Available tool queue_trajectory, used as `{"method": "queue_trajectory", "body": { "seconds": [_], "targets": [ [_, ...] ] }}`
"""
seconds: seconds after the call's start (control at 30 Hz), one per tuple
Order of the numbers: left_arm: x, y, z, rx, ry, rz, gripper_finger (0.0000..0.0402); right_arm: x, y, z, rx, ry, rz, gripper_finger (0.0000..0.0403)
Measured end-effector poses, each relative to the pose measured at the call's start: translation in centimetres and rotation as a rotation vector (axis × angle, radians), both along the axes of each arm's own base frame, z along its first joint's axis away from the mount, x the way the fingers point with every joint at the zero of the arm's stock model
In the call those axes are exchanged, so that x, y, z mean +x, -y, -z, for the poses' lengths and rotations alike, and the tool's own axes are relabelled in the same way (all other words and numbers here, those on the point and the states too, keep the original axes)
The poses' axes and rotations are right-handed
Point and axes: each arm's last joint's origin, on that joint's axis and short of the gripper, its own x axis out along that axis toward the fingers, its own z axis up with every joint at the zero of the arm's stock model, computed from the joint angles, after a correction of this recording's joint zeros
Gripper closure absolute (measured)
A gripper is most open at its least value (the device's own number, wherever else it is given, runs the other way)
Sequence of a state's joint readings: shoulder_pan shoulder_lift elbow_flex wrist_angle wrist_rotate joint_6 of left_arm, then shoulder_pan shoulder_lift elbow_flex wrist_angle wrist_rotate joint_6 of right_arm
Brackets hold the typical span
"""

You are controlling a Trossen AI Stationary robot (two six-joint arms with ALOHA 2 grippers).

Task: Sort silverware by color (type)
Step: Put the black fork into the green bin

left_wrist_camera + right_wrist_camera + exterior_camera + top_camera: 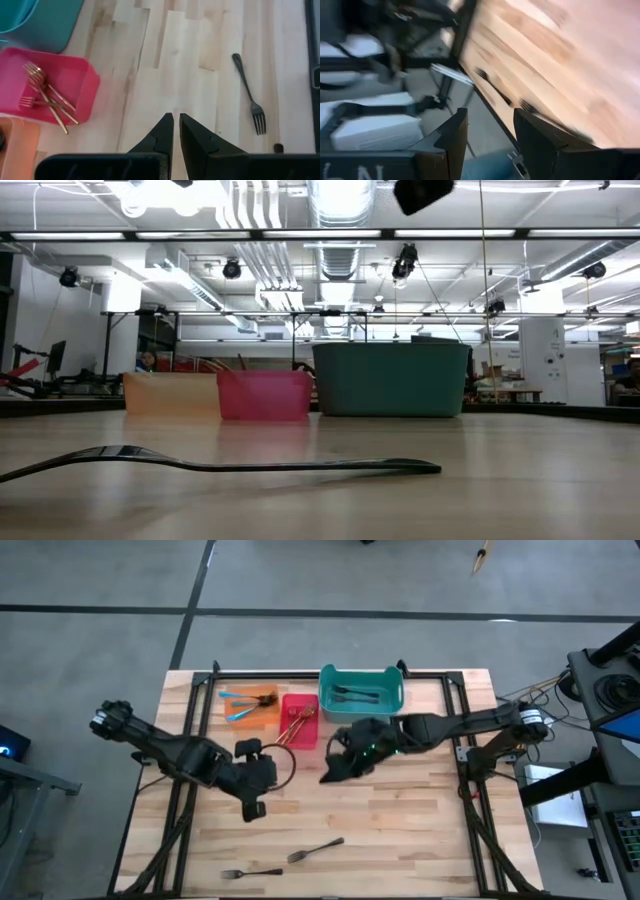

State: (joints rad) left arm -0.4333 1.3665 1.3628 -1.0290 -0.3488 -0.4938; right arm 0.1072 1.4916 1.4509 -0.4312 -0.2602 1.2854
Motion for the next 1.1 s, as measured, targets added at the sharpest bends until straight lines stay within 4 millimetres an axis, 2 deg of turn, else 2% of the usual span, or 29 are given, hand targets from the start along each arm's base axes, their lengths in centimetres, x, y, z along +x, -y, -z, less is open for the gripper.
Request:
{"method": "queue_trajectory", "body": {
  "seconds": [0.17,0.3,0.47,0.67,0.83,0.97,1.1],
  "targets": [
    [-0.1,0.7,0.3,-0.015,-0.007,-0.02,0.0388,-0.2,-2.5,2.1,-0.034,-0.141,-0.079,0.0252],
    [-0.1,0.9,0.3,-0.015,-0.006,-0.014,0.0388,0.3,-4.5,4.3,-0.282,-0.125,-0.302,0.0252],
    [-0.1,0.9,0.3,-0.019,-0.003,-0.019,0.0388,1.1,-7.5,7.8,-0.635,-0.04,-0.668,0.0253],
    [-0.1,0.9,0.3,-0.029,-0.002,-0.036,0.0388,2.6,-11.0,12.7,-0.9,0.009,-0.866,0.0264],
    [-0.1,0.9,0.3,-0.061,0.003,-0.081,0.0388,4.4,-13.2,16.3,-0.936,0.105,-0.904,0.0276],
    [-0.1,0.9,0.3,-0.053,0.004,-0.079,0.0388,5.3,-13.4,17.3,-0.925,0.195,-0.948,0.0277],
    [-0.1,0.7,0.3,0.02,0.022,-0.086,0.0388,5.7,-13.3,19.5,-0.977,0.152,-0.992,0.0276]
  ]
}}
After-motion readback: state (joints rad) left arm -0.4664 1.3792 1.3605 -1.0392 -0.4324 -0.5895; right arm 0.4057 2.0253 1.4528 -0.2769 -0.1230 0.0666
